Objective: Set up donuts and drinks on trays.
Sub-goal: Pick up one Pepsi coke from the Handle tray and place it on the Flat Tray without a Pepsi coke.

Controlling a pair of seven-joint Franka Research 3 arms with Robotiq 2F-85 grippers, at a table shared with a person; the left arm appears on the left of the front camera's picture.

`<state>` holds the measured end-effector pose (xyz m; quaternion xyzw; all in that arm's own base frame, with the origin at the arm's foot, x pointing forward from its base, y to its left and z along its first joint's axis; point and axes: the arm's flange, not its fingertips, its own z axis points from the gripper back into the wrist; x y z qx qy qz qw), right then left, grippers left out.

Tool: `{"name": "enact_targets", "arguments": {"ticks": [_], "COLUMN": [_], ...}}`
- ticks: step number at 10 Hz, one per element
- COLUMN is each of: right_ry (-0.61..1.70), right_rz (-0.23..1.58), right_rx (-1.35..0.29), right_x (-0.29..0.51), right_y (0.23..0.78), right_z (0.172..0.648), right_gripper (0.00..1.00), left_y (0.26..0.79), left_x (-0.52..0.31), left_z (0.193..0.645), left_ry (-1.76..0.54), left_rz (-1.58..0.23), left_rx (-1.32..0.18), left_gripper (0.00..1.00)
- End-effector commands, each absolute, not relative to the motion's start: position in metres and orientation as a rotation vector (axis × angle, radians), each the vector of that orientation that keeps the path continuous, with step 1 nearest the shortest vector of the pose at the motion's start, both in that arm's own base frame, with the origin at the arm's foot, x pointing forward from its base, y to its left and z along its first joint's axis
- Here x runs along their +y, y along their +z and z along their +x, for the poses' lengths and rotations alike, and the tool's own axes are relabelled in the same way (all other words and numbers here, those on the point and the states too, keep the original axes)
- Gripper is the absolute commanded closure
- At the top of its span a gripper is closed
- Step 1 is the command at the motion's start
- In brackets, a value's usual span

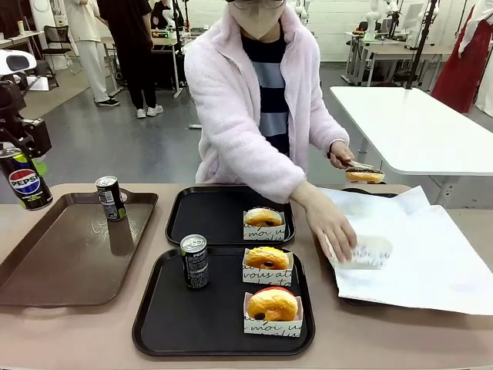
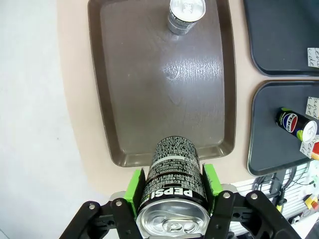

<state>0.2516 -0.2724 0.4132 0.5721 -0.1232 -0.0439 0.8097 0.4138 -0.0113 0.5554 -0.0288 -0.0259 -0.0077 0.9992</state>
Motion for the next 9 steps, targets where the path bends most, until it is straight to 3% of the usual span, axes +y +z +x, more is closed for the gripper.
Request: {"name": "enact_targets", "arguments": {"ticks": [1,3,4,6,9], "right_ry": [-0.084,-0.084,-0.084,-0.084,-0.084], "right_rz": [1.235,1.235,1.235,1.235,1.235], "right_rx": [-0.277,-0.277,-0.277,-0.277,-0.277], "right_x": [-0.273,-0.273,-0.273,-0.273,-0.273], "right_y": [0.413,0.413,0.413,0.413,0.413], "right_z": [0.252,0.252,0.252,0.252,0.252], "right_gripper": [0.0,0.0,0.0,0.0,0.0], "left_y": [0.558,0.558,0.555,0.549,0.549], "left_x": [-0.013,-0.013,-0.011,-0.046,-0.1], "left_z": [0.412,0.412,0.414,0.433,0.453], "left_ry": [-0.014,-0.014,-0.015,-0.115,-0.18], "left_rz": [-0.069,-0.069,-0.058,-0.129,-0.096], "left_rx": [-0.051,-0.051,-0.052,-0.052,-0.101], "left_gripper": [1.0,1.0,0.41,0.41,0.41]}}
